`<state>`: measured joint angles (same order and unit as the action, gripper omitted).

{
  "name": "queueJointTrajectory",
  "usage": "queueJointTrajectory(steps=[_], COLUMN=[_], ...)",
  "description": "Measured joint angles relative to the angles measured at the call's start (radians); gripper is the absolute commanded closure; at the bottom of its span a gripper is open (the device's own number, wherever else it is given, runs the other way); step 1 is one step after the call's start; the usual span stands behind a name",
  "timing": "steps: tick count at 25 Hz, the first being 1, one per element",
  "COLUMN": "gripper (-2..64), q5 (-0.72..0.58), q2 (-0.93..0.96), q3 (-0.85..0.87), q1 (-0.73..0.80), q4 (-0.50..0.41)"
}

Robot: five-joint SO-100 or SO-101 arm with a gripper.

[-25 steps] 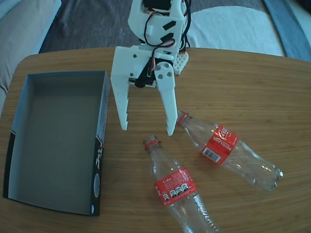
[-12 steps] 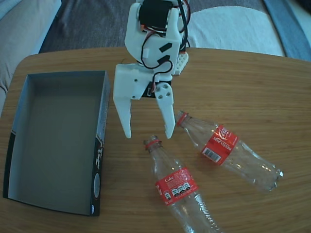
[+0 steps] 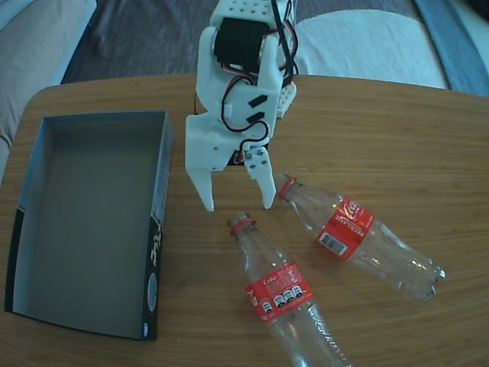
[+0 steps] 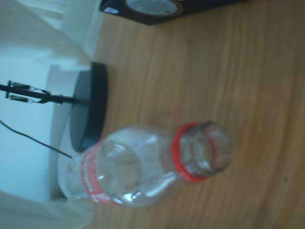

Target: Grasp the bottles and put them in the box.

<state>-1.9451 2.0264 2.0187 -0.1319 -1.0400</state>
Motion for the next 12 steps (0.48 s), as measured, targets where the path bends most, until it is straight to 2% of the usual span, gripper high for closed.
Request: queueJointTrajectory(steps=[6,12], gripper=[27.5,27.5], q5=[0.011,0.089], q2=[-0.055,-0.103], q3=[0.0,0.0], q1=[0.041,0.094], q4=[-0.064,-0.058])
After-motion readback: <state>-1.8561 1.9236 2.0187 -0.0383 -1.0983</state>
